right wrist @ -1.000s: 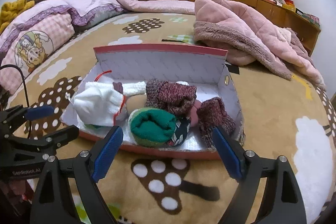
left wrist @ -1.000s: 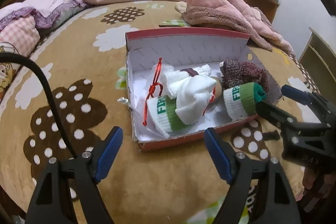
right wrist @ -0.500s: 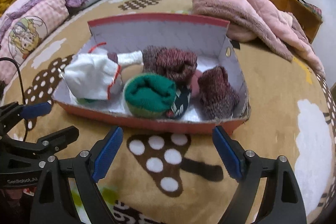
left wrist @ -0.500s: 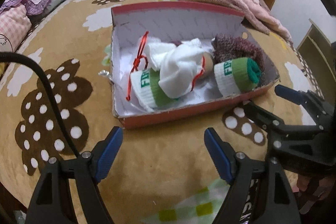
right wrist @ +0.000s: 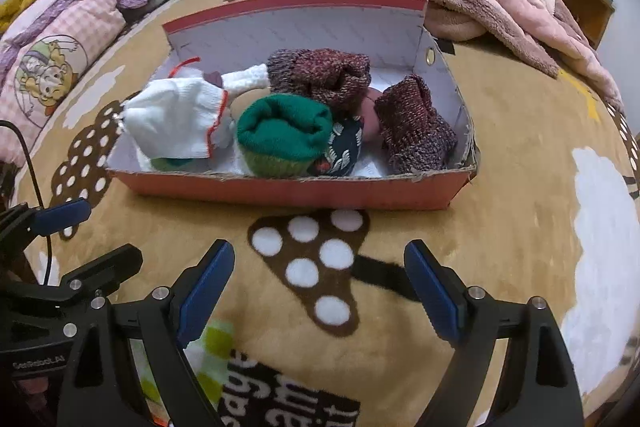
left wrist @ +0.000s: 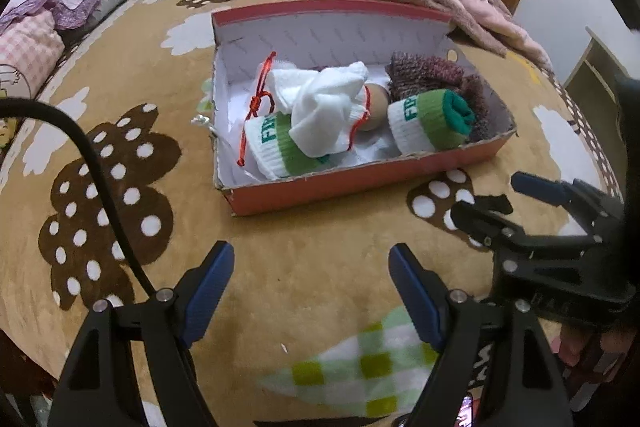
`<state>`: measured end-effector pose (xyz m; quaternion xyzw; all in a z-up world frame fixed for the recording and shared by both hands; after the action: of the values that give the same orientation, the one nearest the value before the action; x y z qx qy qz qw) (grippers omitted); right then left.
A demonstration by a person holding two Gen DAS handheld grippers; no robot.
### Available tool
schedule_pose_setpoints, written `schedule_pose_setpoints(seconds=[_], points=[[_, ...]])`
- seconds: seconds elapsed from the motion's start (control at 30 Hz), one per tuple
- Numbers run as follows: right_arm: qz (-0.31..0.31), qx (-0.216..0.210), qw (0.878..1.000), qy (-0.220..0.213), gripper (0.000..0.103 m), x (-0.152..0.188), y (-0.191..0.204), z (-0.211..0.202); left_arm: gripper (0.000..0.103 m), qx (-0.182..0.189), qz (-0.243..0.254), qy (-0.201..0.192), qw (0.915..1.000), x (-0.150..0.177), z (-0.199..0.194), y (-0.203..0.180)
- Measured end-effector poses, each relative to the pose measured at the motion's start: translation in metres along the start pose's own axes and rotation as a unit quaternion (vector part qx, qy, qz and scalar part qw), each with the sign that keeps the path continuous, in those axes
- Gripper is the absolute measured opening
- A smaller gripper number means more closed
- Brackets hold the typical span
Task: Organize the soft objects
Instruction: 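Withdraw both open grippers away from the shoebox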
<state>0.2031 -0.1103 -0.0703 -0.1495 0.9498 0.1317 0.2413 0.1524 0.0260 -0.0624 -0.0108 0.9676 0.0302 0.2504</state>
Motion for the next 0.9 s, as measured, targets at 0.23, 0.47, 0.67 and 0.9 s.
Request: schedule_pose_setpoints(seconds=[0.23, 0.47, 0.67, 0.9], points=[[0.001, -0.014, 1.0, -0.016, 0.089, 0.007, 0.006, -0.012, 0.083, 0.004, -0.022, -0.028, 0.9994, 0.003, -0.016, -0.001], [-0.012, -0.019, 0.999, -0.046, 0.089, 0.012, 0.013, -0.028, 0.083, 0.039, -0.059, -0.057, 0.9959, 0.007, -0.034, -0.005], [-0.025, -0.011, 0.998, -0.051, 0.089, 0.019, 0.017, -0.025, 0.083, 0.041, -0.068, -0.051, 0.9955, 0.014, -0.028, -0.003], [-0.038, -0.003, 0.999, -0.033, 0.089, 0.031, 0.014, -0.016, 0.083, 0.024, -0.05, -0.045, 0.9974, 0.022, -0.019, -0.002]])
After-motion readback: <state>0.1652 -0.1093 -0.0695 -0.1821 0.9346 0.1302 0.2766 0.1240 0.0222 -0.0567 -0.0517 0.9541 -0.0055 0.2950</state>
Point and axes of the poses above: each gripper's, at about its wrist camera, not at the fingertips, and z roughly the way its jaws point, y to its left, x to its underside, the point moved 10 cm from there along z, roughly the way its jaws point, and after that the axes turned 7 degrees about -x, right-handed, at the moved point
